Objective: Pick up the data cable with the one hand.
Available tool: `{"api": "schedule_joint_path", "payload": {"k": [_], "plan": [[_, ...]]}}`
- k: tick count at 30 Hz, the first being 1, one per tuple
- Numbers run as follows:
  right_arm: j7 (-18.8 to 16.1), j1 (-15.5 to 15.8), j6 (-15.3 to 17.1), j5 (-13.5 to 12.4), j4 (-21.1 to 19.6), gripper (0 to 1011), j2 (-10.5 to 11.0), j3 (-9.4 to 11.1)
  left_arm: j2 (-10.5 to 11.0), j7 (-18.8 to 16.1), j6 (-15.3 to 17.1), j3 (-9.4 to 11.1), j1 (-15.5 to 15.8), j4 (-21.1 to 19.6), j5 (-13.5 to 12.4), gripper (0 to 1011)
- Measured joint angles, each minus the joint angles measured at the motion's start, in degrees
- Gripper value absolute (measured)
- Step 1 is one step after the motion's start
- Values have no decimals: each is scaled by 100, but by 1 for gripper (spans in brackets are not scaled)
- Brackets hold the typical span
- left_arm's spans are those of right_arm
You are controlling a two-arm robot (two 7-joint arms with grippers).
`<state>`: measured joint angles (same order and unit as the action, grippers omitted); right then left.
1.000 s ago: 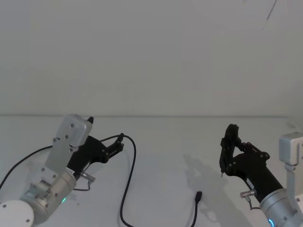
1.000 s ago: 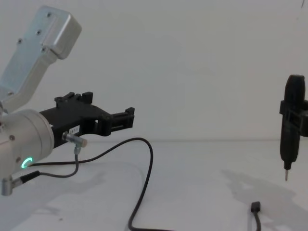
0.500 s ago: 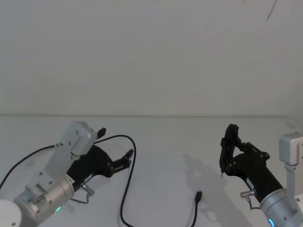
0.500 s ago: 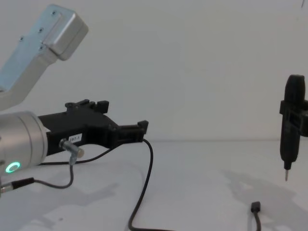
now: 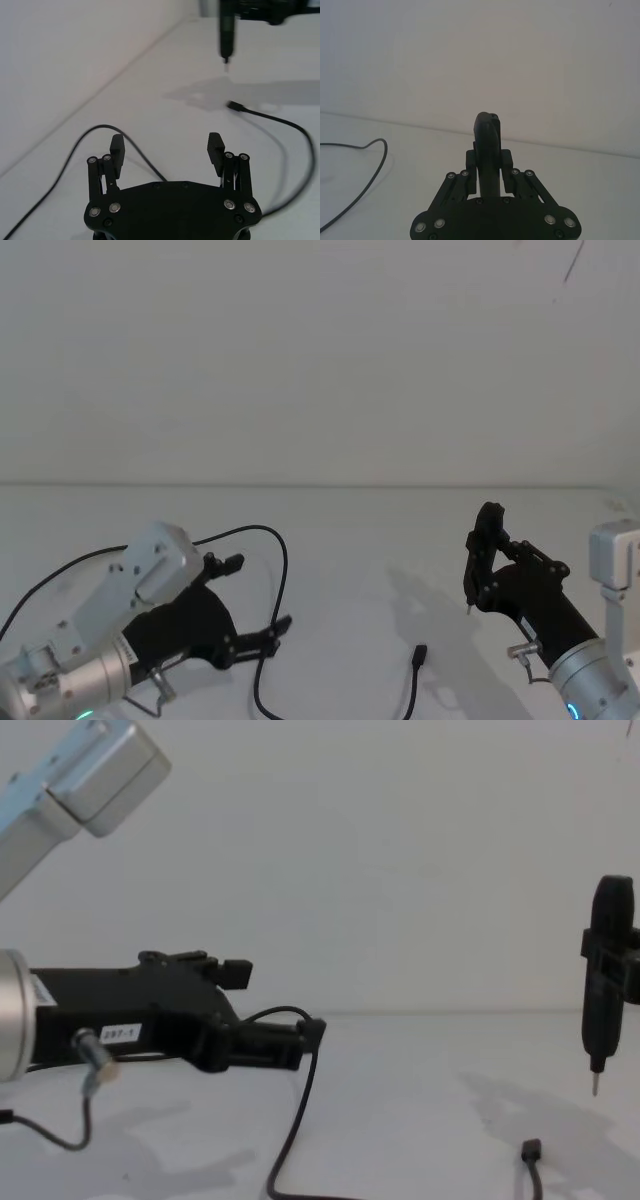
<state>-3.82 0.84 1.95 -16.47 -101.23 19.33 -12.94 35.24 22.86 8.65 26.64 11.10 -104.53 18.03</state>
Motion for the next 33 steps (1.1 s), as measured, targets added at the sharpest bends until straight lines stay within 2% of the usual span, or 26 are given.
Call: {"api": "schedule_joint_path", "payload": {"k": [5, 8, 15, 24, 33], "plan": [[0, 0, 0, 0, 0, 284, 0, 0, 297, 430, 132, 19, -17, -232, 112, 1001], [0, 0, 0, 0, 0, 284, 0, 0, 403, 605, 187, 48, -12, -312, 154, 1001], [0, 0, 0, 0, 0, 284, 0, 0, 691, 1187, 404, 257, 135, -537, 221, 1001], [0, 0, 0, 0, 0, 284, 0, 0, 810, 1423, 766, 566, 360, -727, 3, 1001], [0, 0, -1, 0, 0, 284, 0, 0, 728, 1413, 1164, 848, 532, -798, -292, 1001]]}}
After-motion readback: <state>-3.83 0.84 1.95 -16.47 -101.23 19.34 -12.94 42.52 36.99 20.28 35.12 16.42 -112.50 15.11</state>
